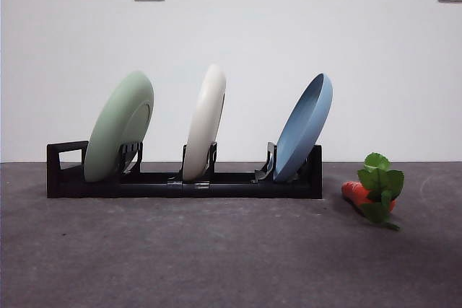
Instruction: Take the green plate from the plate rack,put the plate on the table,take the carrot from the table,put the carrot in the plate
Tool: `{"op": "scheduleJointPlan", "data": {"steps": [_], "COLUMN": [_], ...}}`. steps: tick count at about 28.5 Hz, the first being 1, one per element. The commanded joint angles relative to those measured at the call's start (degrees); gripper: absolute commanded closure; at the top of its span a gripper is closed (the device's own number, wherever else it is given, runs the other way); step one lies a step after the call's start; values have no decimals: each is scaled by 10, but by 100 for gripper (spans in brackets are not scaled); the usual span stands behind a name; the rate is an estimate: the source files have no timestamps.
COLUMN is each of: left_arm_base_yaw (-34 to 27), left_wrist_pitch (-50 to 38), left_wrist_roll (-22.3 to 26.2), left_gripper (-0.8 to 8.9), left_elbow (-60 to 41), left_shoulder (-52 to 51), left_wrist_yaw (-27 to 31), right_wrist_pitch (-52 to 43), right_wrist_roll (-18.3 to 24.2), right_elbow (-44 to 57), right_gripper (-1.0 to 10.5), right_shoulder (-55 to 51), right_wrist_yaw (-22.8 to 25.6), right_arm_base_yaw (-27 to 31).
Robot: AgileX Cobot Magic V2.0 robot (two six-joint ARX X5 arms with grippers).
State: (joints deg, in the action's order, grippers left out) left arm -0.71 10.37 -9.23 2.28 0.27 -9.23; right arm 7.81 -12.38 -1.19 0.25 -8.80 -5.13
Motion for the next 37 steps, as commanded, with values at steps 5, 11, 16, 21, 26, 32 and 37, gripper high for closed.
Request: {"op": "scheduleJointPlan", "data": {"steps": [5, 11, 16, 21, 26, 32, 37], "left_arm_base_yaw": [-1, -1, -1, -1, -1, -1, -1], "left_wrist_pitch": [22, 76, 126, 188, 256, 348, 352], "left_wrist_roll": [-72, -70, -50, -10, 6, 80, 80], "left_gripper": [820, 820, 820, 820, 820, 820, 526], "left_elbow": [87, 176, 249, 316, 372, 417, 417], "left_shoulder": [10, 54, 113, 172, 219, 254, 269], "left_wrist_yaw": [-16, -64, -137, -213, -244, -240, -240], "right_wrist_pitch": [15, 92, 207, 351, 454, 528, 532], "right_wrist_roll": [-77, -67, -2, 77, 137, 157, 156], "right_elbow": [-69, -180, -300, -427, -520, -548, -548], "right_gripper": [957, 957, 957, 957, 957, 954, 655], "right_shoulder": [32, 115, 201, 288, 360, 405, 406], "right_wrist_yaw": [-6, -59, -112, -123, -123, -123, -122], "right_arm_base_yaw": [1, 1, 1, 1, 1, 1, 1]}}
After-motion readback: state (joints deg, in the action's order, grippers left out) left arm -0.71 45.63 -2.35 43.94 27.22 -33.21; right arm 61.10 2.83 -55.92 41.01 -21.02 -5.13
